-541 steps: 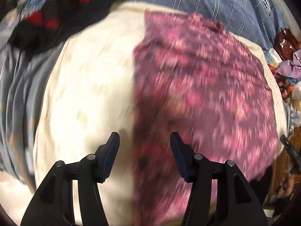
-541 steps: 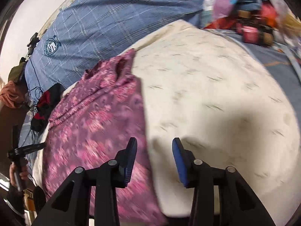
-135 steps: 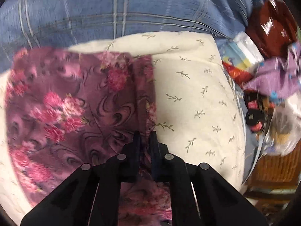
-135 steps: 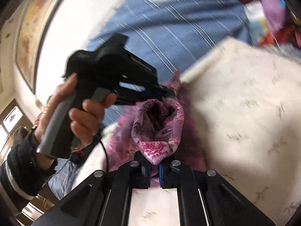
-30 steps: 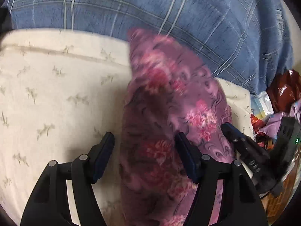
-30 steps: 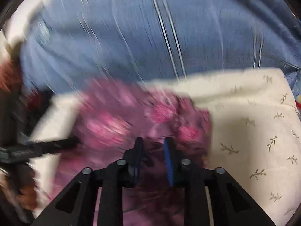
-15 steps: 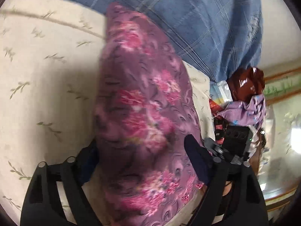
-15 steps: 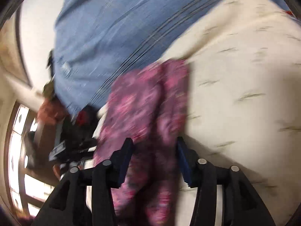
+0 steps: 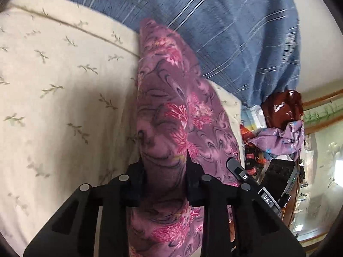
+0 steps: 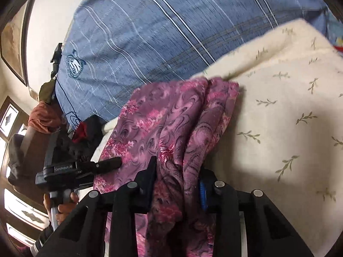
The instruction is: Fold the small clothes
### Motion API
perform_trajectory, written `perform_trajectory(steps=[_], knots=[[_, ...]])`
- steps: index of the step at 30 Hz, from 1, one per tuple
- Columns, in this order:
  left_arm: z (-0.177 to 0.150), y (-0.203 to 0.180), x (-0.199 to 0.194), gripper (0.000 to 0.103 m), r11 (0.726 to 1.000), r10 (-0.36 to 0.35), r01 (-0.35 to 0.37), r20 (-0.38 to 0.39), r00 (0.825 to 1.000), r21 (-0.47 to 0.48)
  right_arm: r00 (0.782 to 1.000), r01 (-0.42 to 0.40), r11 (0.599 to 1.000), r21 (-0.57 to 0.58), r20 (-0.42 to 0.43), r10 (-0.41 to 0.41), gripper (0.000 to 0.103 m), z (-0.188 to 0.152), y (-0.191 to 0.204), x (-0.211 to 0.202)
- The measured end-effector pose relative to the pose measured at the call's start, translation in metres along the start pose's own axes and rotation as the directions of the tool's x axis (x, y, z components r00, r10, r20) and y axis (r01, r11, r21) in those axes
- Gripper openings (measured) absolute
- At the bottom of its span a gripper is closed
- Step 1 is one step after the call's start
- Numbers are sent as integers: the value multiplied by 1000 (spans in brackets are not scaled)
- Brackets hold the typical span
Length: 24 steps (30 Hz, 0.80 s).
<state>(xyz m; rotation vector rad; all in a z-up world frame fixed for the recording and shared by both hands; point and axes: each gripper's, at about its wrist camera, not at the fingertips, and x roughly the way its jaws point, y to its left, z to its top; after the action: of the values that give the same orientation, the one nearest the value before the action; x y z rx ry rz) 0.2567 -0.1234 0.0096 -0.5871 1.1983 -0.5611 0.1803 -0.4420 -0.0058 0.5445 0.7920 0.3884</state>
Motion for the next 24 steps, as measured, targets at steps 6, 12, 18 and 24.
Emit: perform_trajectory(steps=[6, 12, 18, 24], knots=[[-12, 5, -66, 26, 1000, -19, 18, 83, 996, 24, 999, -42, 998, -54, 31, 44, 32, -15, 50, -15], [-37, 37, -124, 26, 999, 22, -25, 156, 987, 19, 993, -114, 988, -104, 2, 115, 33, -46, 100, 3], [-62, 99, -123, 27, 996, 74, -66, 129, 989, -66, 990, -117, 987, -107, -86, 108, 33, -86, 119, 41], [-64, 132, -102, 41, 995, 86, -79, 119, 989, -56, 995, -2, 984, -181, -100, -16, 44, -100, 109, 59]])
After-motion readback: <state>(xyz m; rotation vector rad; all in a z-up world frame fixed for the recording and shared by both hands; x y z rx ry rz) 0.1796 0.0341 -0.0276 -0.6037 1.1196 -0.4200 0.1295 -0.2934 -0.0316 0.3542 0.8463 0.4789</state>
